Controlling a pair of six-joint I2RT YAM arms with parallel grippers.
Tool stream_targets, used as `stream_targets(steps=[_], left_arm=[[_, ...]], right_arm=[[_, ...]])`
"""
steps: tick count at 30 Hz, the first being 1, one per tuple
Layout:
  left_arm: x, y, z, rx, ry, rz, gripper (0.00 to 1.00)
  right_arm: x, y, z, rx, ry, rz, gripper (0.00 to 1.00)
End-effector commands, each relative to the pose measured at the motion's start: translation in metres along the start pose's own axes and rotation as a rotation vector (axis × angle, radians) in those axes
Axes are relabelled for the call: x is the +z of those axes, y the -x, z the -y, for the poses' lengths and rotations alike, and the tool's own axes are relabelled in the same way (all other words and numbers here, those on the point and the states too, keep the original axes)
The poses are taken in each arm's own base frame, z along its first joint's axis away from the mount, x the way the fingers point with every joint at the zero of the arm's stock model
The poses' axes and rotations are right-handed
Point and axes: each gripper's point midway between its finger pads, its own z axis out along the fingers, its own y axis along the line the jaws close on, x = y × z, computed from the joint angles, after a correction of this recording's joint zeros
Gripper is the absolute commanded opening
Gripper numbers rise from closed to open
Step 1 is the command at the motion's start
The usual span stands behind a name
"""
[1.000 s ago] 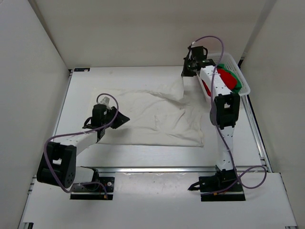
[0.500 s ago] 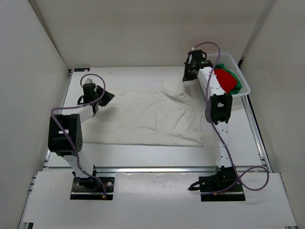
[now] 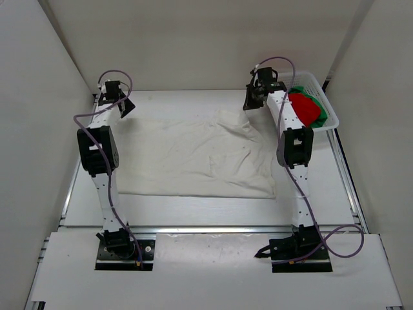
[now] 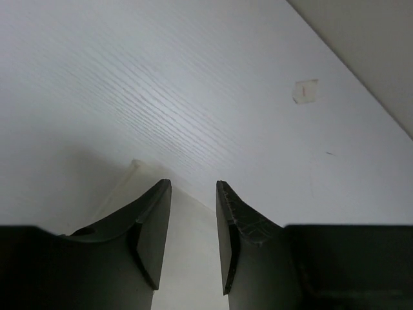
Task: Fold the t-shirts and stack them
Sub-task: Grap the side of the flattened tshirt furthest away from the robot with both arms
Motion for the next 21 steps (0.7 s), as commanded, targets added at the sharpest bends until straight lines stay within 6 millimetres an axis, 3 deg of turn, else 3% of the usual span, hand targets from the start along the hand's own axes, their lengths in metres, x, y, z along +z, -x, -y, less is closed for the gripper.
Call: stream_targets(steps=[1,8,12,17,21], left_arm=[[-0.006,0.003,-0.021,0.108,0.121,-0.054,0.46],[0.021,0.003,-0.036,0.116,0.18,-0.118,0.47],[0.028,0.001,-0.036,0.117,0.179,-0.114,0.49],[0.028,-0.003,-0.041,0.12,0.194,-0.126,0.43],[0.026,-0.003,-0.05,0.128,0.214,-0.136,0.43]], right_arm=[[-0.009,0.019,-0.02,-0.032,0.06,0.053,0.0],[-0.008,0.015,-0.013,-0.016,0.07,0.039,0.0],[-0.007,0.015,-0.012,-0.012,0.077,0.037,0.0],[-0.005,0.01,-0.009,-0.004,0.072,0.022,0.0],[-0.011,0.019,-0.007,0.005,0.072,0.047,0.0]])
